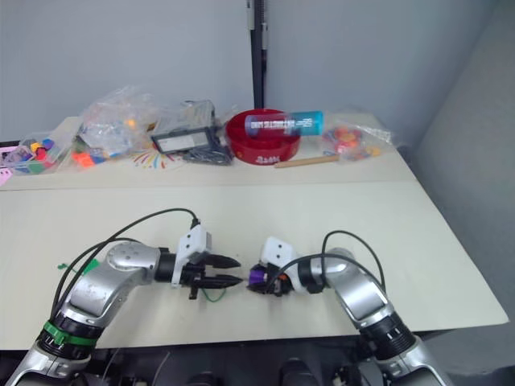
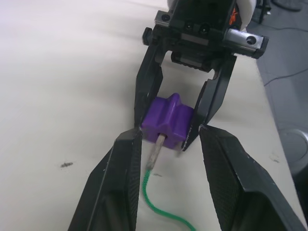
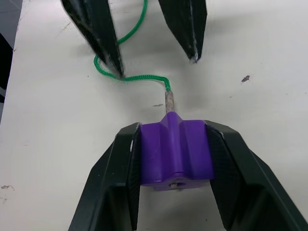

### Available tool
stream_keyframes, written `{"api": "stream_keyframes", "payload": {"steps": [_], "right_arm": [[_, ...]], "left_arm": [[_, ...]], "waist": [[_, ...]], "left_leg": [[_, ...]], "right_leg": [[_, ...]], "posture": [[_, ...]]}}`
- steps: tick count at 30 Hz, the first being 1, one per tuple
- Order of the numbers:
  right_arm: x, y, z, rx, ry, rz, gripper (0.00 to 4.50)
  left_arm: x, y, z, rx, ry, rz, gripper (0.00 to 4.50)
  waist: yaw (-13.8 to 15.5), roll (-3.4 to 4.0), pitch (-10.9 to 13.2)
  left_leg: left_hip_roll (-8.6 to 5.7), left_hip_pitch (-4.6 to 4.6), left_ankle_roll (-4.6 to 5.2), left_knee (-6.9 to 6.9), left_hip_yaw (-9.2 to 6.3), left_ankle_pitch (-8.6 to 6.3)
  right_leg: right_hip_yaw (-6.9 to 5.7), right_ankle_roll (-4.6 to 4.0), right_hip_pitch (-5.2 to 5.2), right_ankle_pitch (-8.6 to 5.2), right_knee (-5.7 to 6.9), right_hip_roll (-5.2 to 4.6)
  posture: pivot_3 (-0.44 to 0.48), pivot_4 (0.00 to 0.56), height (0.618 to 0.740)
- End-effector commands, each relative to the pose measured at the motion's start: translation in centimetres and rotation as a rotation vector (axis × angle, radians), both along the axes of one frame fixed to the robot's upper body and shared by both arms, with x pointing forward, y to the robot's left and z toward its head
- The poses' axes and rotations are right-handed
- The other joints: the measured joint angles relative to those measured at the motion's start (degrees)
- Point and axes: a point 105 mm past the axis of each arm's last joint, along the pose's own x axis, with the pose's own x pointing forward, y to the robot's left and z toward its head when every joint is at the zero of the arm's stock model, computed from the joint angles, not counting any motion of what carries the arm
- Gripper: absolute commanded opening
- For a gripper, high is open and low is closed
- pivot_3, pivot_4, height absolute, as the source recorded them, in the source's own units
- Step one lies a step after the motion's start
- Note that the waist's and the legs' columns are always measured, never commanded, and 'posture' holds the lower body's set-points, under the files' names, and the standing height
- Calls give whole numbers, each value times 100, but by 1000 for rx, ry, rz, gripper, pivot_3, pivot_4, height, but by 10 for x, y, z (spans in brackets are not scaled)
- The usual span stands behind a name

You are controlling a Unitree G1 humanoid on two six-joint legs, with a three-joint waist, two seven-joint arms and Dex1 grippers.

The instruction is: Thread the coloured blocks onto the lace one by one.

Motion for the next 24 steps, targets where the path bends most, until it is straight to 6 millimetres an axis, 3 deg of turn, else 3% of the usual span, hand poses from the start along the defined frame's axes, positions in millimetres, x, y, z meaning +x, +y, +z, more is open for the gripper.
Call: {"api": "stream_keyframes", "payload": {"steps": [1, 4, 11, 20, 21, 24], "right_arm": [[-7, 2, -7, -4, 38, 15, 1456], [-7, 1, -7, -4, 39, 13, 1456], [-7, 0, -6, -1, 41, 6, 1456], [-8, -1, -3, -3, 40, 2, 1456], [-8, -1, -3, -2, 39, 1, 1456], [-8, -1, -3, -2, 38, 0, 1456]], "left_arm": [[1, 14, -2, 23, -35, 28, 1986], [1, 20, -12, 56, -39, 39, 1986], [2, 10, -18, 21, -34, 42, 1986], [9, 6, -42, 95, -48, 52, 1986], [9, 5, -42, 92, -47, 48, 1427], [8, 4, -39, 78, -46, 38, 440]], "waist": [[6, 0, 0], [27, -1, 0], [29, -1, 0], [87, -1, -1], [100, -1, -2], [101, -2, -2]], "left_leg": [[0, 0, 0, -1, -1, 0], [-1, -1, 0, -1, 0, 0], [0, -2, 0, -1, 0, 0], [-3, -1, 0, -1, 0, 0], [-3, 1, 0, -1, 1, 0], [-2, 4, 0, -1, 2, 0]], "right_leg": [[-1, 0, 0, 0, 0, 0], [-1, 0, 0, 0, -3, -2], [-2, 0, 0, 0, -3, -1], [-1, 0, 3, 0, -5, -4], [-1, 0, 6, 0, -5, -4], [-1, 0, 7, 0, -5, -3]], "posture": [[0, 150, 731], [0, 150, 731], [0, 150, 731], [0, 150, 731], [0, 150, 731], [0, 150, 731]]}}
